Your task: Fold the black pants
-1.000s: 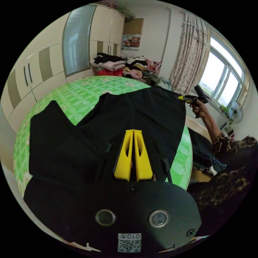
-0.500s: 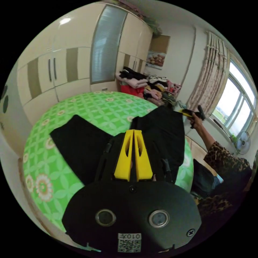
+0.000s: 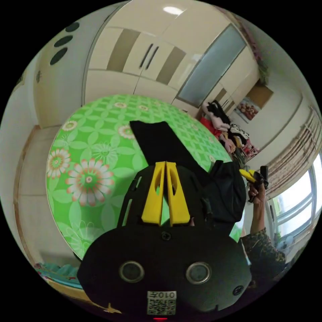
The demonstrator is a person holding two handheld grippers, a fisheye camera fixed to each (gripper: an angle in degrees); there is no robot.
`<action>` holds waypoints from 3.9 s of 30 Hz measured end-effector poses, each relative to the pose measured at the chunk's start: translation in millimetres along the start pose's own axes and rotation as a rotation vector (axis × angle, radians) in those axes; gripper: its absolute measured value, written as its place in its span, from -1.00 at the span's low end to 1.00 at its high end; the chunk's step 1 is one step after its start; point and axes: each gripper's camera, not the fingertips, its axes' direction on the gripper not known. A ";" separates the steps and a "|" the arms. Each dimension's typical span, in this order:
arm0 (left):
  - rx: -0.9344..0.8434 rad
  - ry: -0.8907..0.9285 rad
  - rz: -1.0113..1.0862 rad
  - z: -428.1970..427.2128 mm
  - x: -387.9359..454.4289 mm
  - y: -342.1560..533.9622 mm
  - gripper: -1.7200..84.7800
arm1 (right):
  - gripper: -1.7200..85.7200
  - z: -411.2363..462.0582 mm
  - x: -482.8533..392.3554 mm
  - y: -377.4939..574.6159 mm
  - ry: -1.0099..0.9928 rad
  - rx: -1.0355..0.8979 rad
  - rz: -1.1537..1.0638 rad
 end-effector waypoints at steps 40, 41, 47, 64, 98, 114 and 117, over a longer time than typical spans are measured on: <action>0.029 0.633 -0.237 130.4 -148.9 -95.9 -0.95 | -0.88 401.3 42.8 -48.4 -0.184 -0.105 -0.054; 0.054 0.671 -0.201 113.3 -140.4 -90.7 -0.95 | -0.88 396.2 28.1 -42.5 -0.175 -0.103 -0.077; 0.171 0.830 0.013 19.9 -100.6 -49.1 -0.95 | -0.88 357.0 -117.0 36.1 -0.235 -0.067 -0.307; 0.223 0.898 0.455 -94.7 -106.7 152.4 -0.93 | -0.88 462.8 -346.7 279.4 -0.155 -0.163 -0.668; 0.555 0.890 -0.490 61.8 -343.8 573.6 -0.70 | -0.89 702.7 -382.4 380.0 -0.250 -0.892 -0.726; 0.628 1.260 -0.483 222.6 -305.4 594.8 -0.37 | -0.90 540.3 -291.7 322.6 -0.477 -0.549 -0.304; 0.673 1.311 -0.522 239.8 -304.9 602.1 -0.36 | -0.90 535.2 -298.7 315.0 -0.494 -0.552 -0.291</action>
